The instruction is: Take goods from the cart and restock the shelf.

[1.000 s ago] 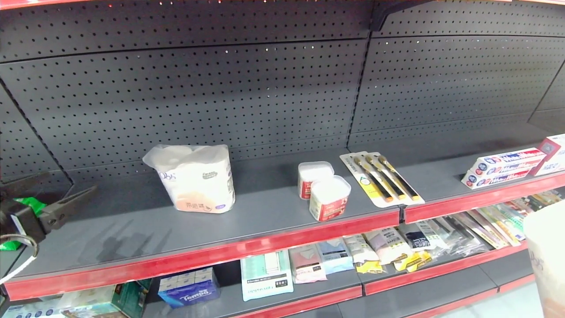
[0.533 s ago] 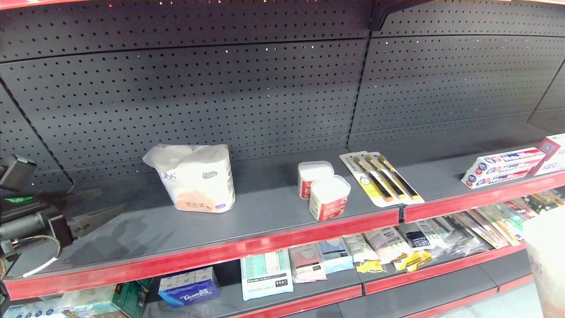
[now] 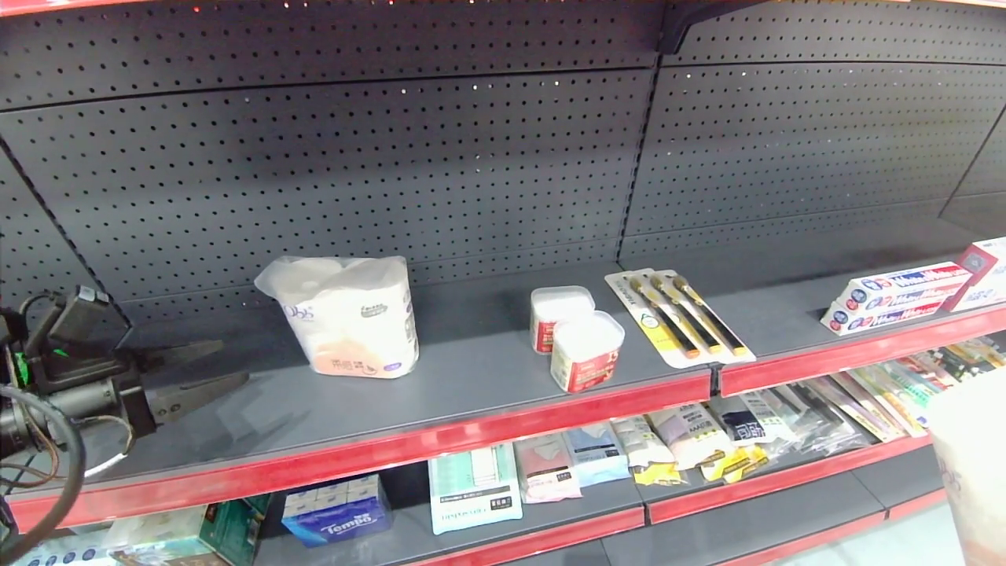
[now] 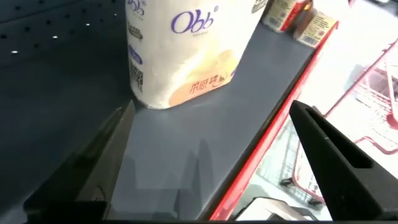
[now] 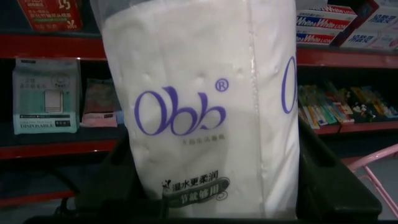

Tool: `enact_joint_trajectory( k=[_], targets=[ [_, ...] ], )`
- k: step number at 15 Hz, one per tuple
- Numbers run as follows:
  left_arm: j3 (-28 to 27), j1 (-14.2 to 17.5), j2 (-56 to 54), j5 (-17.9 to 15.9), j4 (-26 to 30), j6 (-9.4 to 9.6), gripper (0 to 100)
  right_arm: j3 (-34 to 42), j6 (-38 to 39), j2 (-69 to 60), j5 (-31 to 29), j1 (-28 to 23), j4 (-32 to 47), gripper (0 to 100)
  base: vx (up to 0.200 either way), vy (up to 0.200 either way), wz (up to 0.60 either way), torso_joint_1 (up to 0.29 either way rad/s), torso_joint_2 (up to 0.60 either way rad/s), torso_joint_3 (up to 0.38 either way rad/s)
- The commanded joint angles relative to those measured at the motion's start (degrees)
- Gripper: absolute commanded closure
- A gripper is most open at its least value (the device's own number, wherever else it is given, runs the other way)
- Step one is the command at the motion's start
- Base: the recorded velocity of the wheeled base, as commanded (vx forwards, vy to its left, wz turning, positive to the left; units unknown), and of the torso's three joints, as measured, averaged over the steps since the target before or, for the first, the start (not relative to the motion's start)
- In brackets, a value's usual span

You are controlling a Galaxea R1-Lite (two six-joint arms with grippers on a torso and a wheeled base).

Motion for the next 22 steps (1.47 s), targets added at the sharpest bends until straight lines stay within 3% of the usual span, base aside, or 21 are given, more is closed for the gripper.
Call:
enact_joint_trajectory(
  k=[1,7,18,21,22],
  targets=[
    [-1.1,-0.7,3.6,-1.4,-1.1,0.11,0,0.1,-0.2,0.2,-0.1,-0.1,0.0,100,0.000,0.000,0.00,0.000,0.00,0.000],
    [-6.4,-3.5,12.6,-2.9,-8.0,-0.07,0,0.6,-1.1,0.1,-0.1,-0.1,0.0,100,0.000,0.000,0.00,0.000,0.00,0.000],
    [-18.8,-7.4,21.4,-2.9,-10.3,-0.60,0,1.6,-2.5,-0.3,-0.4,-0.1,0.0,100,0.000,0.000,0.00,0.000,0.00,0.000],
    [-20.3,-8.6,21.7,-3.3,-12.3,-4.47,0,1.9,-2.7,-0.3,-0.8,-0.1,0.1,100,0.000,0.000,0.00,0.000,0.00,0.000],
    [-20.9,-9.2,22.7,-3.3,-16.1,-7.28,0,1.9,-2.8,-0.2,-0.8,-0.1,0.1,100,0.000,0.000,0.00,0.000,0.00,0.000]
  ],
)
